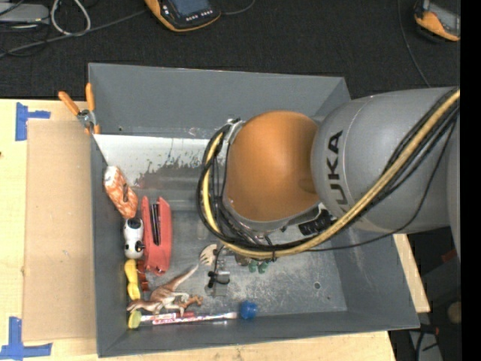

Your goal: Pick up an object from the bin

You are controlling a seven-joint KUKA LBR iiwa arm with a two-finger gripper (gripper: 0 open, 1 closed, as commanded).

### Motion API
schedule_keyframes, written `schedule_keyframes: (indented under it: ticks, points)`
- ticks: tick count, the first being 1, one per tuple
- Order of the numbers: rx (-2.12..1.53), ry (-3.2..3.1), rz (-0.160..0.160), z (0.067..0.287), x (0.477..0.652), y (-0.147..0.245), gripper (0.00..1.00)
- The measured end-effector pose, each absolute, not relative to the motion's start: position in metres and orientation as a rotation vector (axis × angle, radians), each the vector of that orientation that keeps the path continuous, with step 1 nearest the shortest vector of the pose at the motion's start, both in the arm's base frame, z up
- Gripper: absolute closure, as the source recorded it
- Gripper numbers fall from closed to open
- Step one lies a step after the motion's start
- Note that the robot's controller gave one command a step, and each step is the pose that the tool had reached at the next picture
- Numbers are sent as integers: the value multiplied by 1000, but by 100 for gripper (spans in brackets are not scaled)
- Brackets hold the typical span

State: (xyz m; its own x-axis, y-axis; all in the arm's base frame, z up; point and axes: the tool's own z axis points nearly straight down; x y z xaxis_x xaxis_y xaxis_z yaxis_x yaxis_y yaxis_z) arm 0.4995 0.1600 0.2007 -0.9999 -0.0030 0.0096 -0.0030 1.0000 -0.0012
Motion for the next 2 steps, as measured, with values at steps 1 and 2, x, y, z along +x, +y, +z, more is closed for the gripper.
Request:
schedule_keyframes:
  ticks: [1, 2]
  points:
    - [-1, -3139, 0, 205, 501, 159, 0]
    - [-144, -3135, 0, 262, 516, 137, 0]
